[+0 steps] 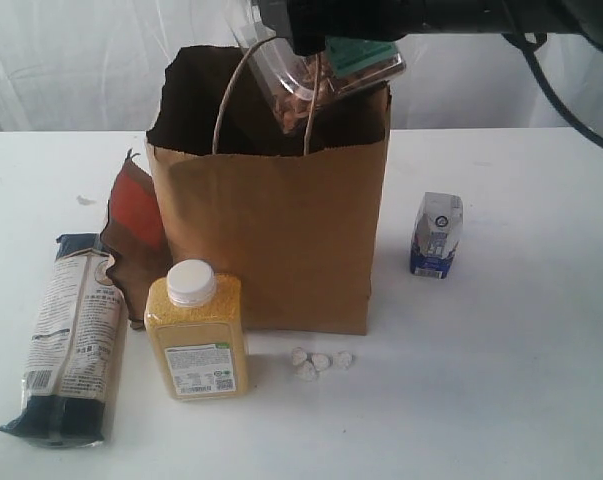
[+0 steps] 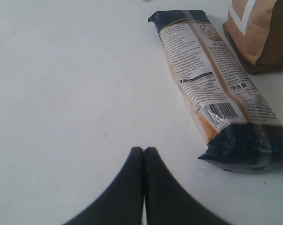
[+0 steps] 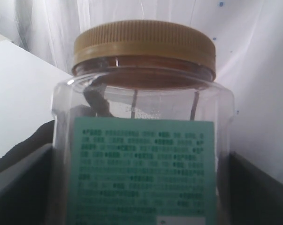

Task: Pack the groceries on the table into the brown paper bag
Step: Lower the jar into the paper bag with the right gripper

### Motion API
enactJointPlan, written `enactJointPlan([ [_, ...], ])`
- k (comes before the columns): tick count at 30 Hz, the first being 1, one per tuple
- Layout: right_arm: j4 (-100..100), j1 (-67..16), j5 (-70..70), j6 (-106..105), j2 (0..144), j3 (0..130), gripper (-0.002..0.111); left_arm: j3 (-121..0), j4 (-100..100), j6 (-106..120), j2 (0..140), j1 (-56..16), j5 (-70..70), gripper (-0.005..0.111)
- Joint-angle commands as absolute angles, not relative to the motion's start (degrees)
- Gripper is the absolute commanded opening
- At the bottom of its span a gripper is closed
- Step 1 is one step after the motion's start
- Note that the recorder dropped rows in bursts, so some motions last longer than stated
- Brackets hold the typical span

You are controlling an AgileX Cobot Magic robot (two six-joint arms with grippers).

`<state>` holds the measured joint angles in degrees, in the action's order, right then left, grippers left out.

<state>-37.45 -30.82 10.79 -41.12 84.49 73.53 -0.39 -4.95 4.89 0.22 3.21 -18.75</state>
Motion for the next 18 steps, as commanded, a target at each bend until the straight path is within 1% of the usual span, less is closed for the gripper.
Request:
enactJointPlan([
  [1,-37.94,-30.88,8.97,-41.53,84.21,74.25,0.038,0.0,-5.2,4.88,0.0,3.24,-19.11,0.0],
  [3,-37.94,-30.88,8.97,-41.53,84.21,74.25,0.043,0.0,-5.2,4.88,0.0,3.24,-19.11,0.0],
  [6,-37.94,-30.88,8.82,-41.53,84.42,74.25,0.048,0.0,-5.2,4.88,0.0,3.24,-19.11,0.0],
  [18,-37.94,-30.88,8.54,-41.08,84.72,74.25,0.049,0.0,-5.2,4.88,0.0,3.24,-19.11,0.0],
])
